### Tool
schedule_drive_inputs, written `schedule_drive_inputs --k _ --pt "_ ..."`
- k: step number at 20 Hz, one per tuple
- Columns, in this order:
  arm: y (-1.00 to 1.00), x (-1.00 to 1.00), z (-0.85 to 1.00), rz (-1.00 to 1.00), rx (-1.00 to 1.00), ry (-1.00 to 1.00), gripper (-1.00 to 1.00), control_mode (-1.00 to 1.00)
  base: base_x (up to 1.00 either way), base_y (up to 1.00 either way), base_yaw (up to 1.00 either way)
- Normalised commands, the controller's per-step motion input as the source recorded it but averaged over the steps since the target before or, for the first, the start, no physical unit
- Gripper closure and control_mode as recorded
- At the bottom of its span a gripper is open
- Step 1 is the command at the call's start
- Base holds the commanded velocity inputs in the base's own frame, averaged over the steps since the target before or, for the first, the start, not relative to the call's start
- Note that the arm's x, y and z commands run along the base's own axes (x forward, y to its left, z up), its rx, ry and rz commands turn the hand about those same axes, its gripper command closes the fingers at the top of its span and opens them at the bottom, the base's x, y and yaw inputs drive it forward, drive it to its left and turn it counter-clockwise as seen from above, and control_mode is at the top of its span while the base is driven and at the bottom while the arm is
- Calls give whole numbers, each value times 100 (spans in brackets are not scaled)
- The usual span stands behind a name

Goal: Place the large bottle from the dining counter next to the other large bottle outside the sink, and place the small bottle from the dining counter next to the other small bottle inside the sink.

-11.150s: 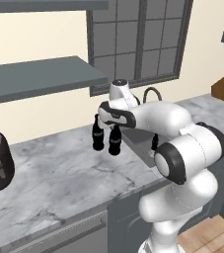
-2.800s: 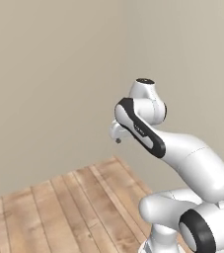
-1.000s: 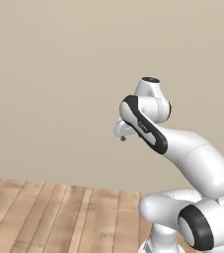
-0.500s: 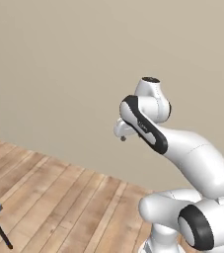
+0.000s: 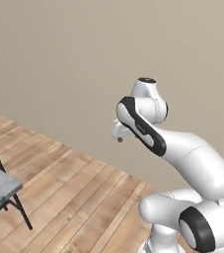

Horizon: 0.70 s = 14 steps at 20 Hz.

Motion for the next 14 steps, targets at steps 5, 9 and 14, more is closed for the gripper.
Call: schedule_drive_inputs --k 5,9,14 --pt "0 0 0 0 0 0 -100 100 19 -51 26" --pt "0 0 0 0 0 0 -100 100 63 -46 22" --pt "0 0 0 0 0 0 -100 100 59 -13 12"
